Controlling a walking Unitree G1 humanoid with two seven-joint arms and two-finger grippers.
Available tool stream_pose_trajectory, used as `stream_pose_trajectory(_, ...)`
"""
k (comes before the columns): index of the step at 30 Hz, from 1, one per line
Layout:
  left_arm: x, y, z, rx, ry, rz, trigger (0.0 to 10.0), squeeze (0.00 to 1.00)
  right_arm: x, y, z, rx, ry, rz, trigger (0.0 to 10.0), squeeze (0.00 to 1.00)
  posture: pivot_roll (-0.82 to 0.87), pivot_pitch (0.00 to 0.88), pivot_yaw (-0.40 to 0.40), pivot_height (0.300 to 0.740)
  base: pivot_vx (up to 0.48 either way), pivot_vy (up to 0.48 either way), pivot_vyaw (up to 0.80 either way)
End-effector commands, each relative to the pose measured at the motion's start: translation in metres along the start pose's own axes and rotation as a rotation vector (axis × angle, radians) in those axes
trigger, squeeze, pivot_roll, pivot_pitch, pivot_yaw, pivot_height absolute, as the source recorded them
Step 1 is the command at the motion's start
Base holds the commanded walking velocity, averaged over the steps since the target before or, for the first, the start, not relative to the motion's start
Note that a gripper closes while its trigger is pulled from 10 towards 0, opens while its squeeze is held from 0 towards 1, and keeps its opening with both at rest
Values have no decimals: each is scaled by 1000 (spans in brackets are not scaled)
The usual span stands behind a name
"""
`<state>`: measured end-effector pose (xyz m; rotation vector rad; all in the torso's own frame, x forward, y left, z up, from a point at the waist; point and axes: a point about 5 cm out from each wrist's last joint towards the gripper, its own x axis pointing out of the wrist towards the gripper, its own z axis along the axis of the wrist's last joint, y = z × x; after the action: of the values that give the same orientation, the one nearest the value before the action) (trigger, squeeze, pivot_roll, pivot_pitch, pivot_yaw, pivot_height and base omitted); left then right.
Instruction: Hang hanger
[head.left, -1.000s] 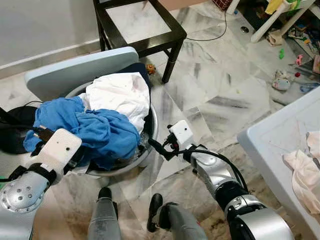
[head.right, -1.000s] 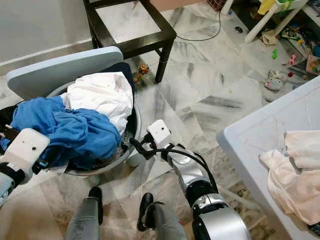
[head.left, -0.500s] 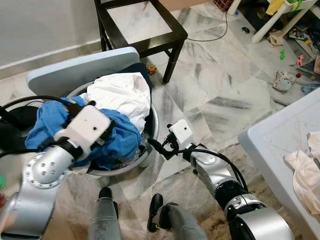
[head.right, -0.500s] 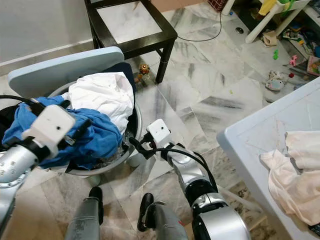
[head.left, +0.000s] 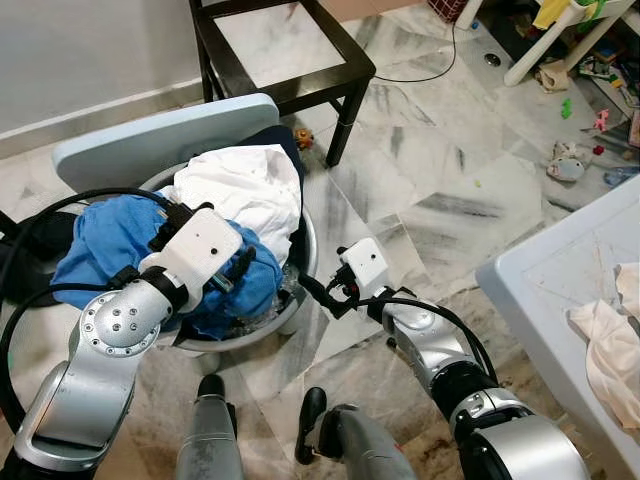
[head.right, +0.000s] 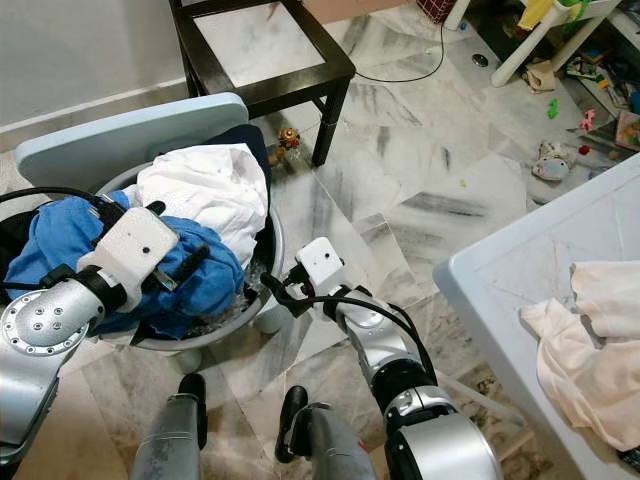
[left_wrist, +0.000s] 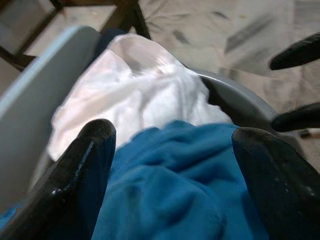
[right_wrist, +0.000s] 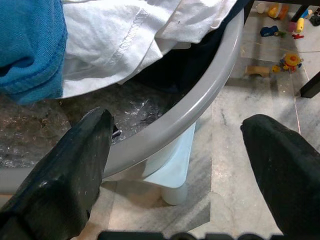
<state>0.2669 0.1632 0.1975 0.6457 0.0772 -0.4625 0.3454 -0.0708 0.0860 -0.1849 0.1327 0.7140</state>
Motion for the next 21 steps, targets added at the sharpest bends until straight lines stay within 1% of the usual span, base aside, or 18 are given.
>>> stream_pose_trajectory(1, -2, -11, 0, -16, 3, -77, 10000, 0, -6, 0, -14, 23, 45, -5, 10000, 0, 431, 375, -186, 740, 0, 0, 0)
stream_pose_trajectory(2, -2, -11, 0, -16, 3, -77, 10000, 0, -6, 0, -14, 23, 45, -5, 10000, 0, 431, 375, -186, 740, 0, 0, 0)
stream_pose_trajectory(3, -5, -16, -1, -28, 15, -133, 10000, 0, -7, 0, -15, 23, 47, -6, 10000, 0, 431, 375, -184, 740, 0, 0, 0)
stream_pose_trajectory(4, -5, -17, -1, -30, 20, -148, 10000, 0, -7, 0, -15, 23, 48, -6, 10000, 0, 431, 376, -184, 740, 0, 0, 0)
stream_pose_trajectory(9, -8, -20, -3, -35, 41, -193, 10000, 0, -6, 1, -15, 24, 50, -5, 10000, 0, 431, 376, -182, 740, 0, 0, 0)
stream_pose_trajectory(10, -11, -21, -7, -35, 69, -215, 9725, 0, -6, 2, -16, 24, 52, -3, 10000, 0, 432, 375, -181, 740, 0, 0, 0)
stream_pose_trajectory(11, -12, -21, -9, -37, 86, -217, 8941, 0, -6, 2, -16, 24, 53, -3, 10000, 0, 432, 376, -181, 740, 0, 0, 0)
stream_pose_trajectory(12, -13, -20, -12, -37, 102, -217, 7647, 0, -6, 2, -16, 24, 54, -2, 10000, 0, 432, 376, -181, 740, 0, 0, 0)
stream_pose_trajectory(13, -14, -20, -13, -37, 112, -216, 7647, 0, -6, 2, -16, 24, 54, -2, 10000, 0, 432, 377, -181, 740, 0, 0, 0)
stream_pose_trajectory(14, -16, -20, -15, -37, 123, -211, 6392, 0, -7, 2, -17, 24, 54, -2, 10000, 0, 431, 377, -181, 740, 0, 0, 0)
stream_pose_trajectory(15, -16, -20, -15, -37, 123, -211, 6392, 0, -7, 2, -17, 24, 54, -2, 10000, 0, 431, 377, -181, 740, 0, 0, 0)
stream_pose_trajectory(16, -19, -19, -19, -46, 147, -199, 4706, 0, -7, 2, -17, 24, 56, -2, 10000, 0, 431, 378, -182, 740, 0, 0, 0)
stream_pose_trajectory(19, -24, -16, -23, -55, 174, -189, 4471, 0, -7, 2, -17, 24, 58, -2, 10000, 0, 435, 379, -181, 740, 0, 0, 0)
stream_pose_trajectory(20, -25, -16, -24, -55, 181, -188, 3059, 0, -7, 2, -18, 24, 60, -2, 10000, 0, 437, 379, -182, 740, 0, 0, 0)
stream_pose_trajectory(21, -27, -15, -25, -56, 187, -188, 3059, 0, -7, 2, -18, 24, 61, -2, 10000, 0, 438, 379, -182, 740, 0, 0, 0)
